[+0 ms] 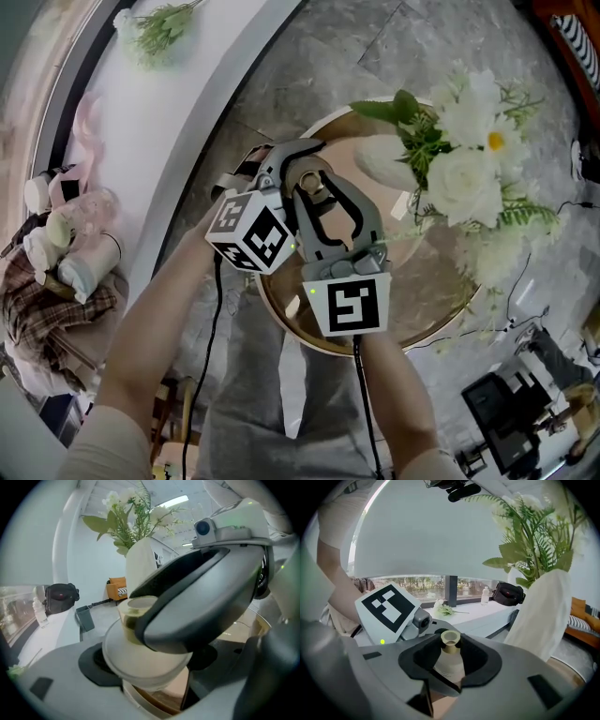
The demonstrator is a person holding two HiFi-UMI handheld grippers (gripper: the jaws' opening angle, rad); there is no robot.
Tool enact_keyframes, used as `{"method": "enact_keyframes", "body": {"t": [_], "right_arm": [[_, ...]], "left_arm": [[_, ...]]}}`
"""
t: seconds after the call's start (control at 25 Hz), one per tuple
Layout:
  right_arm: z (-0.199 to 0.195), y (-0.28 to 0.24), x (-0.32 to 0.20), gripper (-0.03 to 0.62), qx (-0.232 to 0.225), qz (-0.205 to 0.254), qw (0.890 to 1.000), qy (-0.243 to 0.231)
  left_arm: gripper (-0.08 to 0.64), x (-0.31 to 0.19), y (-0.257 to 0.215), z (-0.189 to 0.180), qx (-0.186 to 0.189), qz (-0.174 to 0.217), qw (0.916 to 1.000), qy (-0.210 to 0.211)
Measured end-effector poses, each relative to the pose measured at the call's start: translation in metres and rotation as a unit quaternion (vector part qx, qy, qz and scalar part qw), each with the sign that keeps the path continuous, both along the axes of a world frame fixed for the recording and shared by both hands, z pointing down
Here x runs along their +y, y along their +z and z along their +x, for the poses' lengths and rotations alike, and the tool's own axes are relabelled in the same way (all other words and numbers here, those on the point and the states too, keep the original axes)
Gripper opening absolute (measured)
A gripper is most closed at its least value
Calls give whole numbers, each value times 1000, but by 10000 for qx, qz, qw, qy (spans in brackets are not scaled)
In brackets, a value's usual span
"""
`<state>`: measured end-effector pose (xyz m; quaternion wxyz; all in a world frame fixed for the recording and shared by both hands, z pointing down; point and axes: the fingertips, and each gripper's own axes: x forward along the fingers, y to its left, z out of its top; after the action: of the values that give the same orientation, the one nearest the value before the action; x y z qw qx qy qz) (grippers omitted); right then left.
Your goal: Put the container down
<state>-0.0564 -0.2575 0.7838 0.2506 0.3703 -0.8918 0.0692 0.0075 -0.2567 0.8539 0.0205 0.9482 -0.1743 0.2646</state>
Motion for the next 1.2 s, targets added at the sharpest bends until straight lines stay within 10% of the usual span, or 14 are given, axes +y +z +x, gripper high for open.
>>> {"method": "enact_keyframes", "body": {"t": [0.84, 1.2], "right_arm": [[10, 9, 4, 179, -592, -617, 9958, 333], [17, -29, 19, 179, -611, -178, 9966, 515]], "left_arm": [[362, 3, -7, -17, -105, -102, 9983, -571], [362, 22, -26, -37, -33, -253, 9947, -995]]}}
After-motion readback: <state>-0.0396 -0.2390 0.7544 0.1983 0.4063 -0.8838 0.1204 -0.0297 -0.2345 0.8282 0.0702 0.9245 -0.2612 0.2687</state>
